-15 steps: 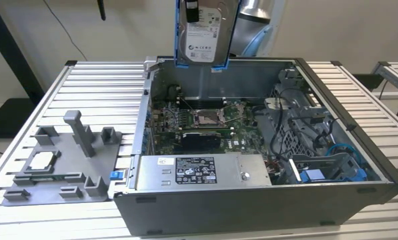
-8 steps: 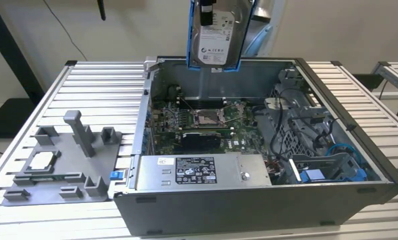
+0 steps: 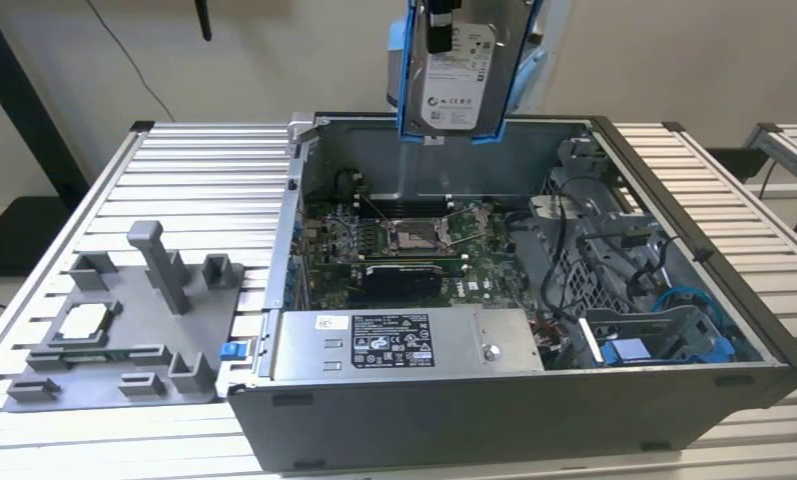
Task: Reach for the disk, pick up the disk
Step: 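Pick up the disk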
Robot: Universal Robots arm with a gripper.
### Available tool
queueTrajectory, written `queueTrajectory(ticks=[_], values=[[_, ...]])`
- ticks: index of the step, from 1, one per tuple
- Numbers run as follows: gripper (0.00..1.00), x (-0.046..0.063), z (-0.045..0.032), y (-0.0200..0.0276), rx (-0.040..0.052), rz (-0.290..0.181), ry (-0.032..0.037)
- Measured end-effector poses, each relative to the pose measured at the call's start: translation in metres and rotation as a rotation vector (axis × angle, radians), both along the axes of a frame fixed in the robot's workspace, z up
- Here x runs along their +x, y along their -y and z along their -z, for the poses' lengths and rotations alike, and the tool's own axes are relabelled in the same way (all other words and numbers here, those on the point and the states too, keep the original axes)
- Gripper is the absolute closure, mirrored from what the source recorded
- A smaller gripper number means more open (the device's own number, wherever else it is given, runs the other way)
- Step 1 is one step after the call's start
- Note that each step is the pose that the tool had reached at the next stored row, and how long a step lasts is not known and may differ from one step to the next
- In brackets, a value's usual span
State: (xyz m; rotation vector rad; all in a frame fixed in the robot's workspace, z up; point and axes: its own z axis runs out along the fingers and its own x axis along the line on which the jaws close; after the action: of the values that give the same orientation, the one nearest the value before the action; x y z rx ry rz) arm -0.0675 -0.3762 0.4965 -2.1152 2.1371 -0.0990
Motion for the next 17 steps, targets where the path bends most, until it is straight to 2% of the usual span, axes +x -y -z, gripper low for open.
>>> queueTrajectory(ticks=[4,6,9,17], values=[[1.0,0.01,0.0007,0.0003,0.0003,0.0,0.0132],[1.0,0.012,0.0007,0.0004,0.0004,0.0,0.0133],[1.0,0.019,0.0008,0.0003,0.0003,0.0,0.0113],[1.0,0.054,0.001,0.0003,0.0003,0.0,-0.0001]])
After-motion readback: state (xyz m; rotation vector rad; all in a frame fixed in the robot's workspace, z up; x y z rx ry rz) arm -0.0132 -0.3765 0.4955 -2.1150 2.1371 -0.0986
